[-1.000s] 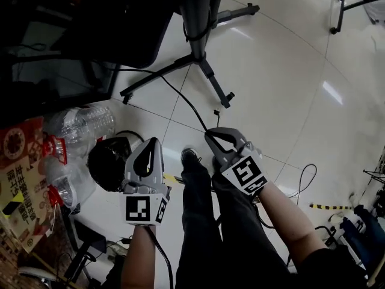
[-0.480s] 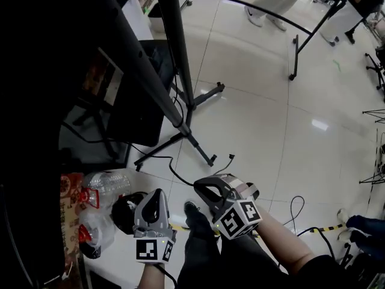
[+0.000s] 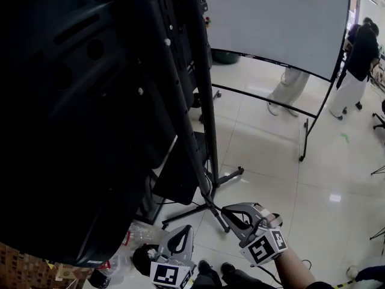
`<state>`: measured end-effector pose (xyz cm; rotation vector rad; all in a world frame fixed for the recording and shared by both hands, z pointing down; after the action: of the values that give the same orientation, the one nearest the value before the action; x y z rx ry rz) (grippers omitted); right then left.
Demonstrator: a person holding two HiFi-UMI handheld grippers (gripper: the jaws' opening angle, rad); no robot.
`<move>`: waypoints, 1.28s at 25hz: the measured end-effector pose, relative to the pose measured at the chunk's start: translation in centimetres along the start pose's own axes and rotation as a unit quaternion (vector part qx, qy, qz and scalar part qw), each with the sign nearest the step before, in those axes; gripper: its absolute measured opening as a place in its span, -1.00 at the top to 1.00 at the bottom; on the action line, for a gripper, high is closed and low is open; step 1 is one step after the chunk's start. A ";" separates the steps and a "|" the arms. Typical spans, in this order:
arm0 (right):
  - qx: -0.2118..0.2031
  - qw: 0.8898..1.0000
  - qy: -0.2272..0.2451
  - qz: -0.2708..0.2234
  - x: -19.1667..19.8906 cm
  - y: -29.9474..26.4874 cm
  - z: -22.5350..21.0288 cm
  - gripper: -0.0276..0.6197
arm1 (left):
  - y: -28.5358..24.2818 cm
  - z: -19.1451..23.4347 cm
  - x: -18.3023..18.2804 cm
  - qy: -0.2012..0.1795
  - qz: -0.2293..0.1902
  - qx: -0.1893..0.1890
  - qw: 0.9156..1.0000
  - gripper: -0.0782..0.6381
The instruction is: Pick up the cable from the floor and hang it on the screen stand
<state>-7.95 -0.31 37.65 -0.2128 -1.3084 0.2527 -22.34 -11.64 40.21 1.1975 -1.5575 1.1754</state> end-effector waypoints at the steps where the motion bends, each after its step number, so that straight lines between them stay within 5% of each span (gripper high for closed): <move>1: 0.003 1.000 0.009 -0.012 -1.5 0.6 -0.4 0.87 | 0.3 0.0 -1.5 -0.007 -0.010 -0.001 1.000 0.77; 10: -0.016 0.989 0.107 -0.102 -14.1 4.0 -5.4 0.87 | 1.7 2.3 -11.6 -0.064 -0.067 -0.010 0.996 0.77; 14: -0.059 0.972 0.088 -0.208 -20.8 5.3 -9.9 0.87 | 1.0 4.0 -17.0 -0.080 -0.117 -0.036 0.989 0.77; 17: -0.035 0.976 0.092 -0.193 -23.9 5.8 -12.4 0.87 | 1.1 4.9 -19.9 -0.058 -0.157 -0.032 0.985 0.77; 23: -0.003 0.978 0.128 -0.162 -27.1 4.3 -12.9 0.87 | 1.3 5.8 -21.2 -0.069 -0.186 -0.018 0.980 0.77; 32: 0.051 0.972 0.081 -0.216 -26.8 2.4 -13.1 0.87 | 1.2 8.8 -21.0 -0.112 -0.197 -0.041 0.973 0.77</move>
<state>-1.81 -6.27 8.97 0.1376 -1.1442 -0.0681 -19.78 -15.82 17.92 1.5387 -1.4234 0.7299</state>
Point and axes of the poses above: the fingertips, and each gripper's own axes: y backward along the fingers, z to its left, x out of its underside, the point moved 8 cm from there along y, backward along the fingers, and after that the axes turned 15 degrees about -y, right-handed, at the moved point
